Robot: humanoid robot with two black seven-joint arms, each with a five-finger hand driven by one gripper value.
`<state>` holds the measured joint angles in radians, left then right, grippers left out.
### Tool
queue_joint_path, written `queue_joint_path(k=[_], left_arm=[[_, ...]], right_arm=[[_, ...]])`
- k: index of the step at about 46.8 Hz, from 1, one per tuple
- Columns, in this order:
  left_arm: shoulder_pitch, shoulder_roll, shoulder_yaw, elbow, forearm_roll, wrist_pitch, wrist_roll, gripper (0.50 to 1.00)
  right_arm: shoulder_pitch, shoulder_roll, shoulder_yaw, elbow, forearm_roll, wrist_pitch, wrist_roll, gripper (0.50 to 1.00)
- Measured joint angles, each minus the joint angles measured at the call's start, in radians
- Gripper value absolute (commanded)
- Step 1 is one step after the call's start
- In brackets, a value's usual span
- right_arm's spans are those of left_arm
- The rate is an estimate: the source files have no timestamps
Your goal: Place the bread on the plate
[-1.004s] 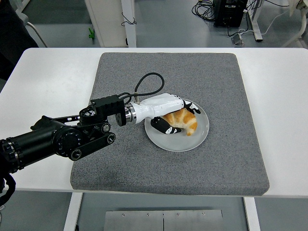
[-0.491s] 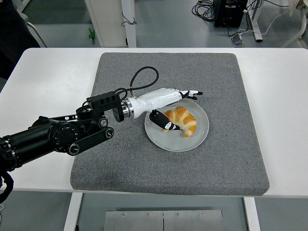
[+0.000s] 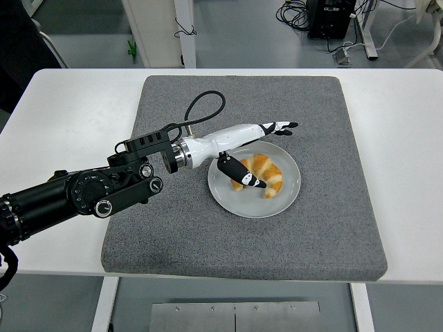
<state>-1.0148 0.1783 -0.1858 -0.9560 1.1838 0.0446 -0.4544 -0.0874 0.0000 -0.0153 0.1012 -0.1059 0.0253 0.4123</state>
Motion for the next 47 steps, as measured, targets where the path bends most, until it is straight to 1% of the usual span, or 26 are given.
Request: queue_joint_path(k=[8, 20, 31, 35, 41, 47], left_arm=[[0.003, 0.012, -0.057, 0.000, -0.116, -0.033, -0.003, 0.949], [0.007, 0.029, -0.137, 0.005, -0.267, -0.034, 0.000, 0.955], [0.031, 0.018, -0.281, 0.022, -0.438, -0.033, 0.008, 0.958], [0.031, 0.009, -0.299, 0.057, -0.509, -0.033, 0.017, 0.958], [0.032, -0.011, -0.307, 0.141, -0.626, -0.034, 0.035, 0.960], [0.028, -0.018, -0.307, 0.203, -0.706, -0.034, 0.037, 0.961]], right_arm=[[0.000, 0.000, 0.000, 0.000, 0.000, 0.001, 0.000, 1.000], [0.000, 0.000, 0.000, 0.000, 0.000, 0.000, 0.000, 1.000], [0.000, 0.000, 0.000, 0.000, 0.000, 0.000, 0.000, 1.000], [0.000, 0.000, 0.000, 0.000, 0.000, 0.000, 0.000, 1.000], [0.000, 0.000, 0.000, 0.000, 0.000, 0.000, 0.000, 1.000], [0.000, 0.000, 0.000, 0.000, 0.000, 0.000, 0.000, 1.000]])
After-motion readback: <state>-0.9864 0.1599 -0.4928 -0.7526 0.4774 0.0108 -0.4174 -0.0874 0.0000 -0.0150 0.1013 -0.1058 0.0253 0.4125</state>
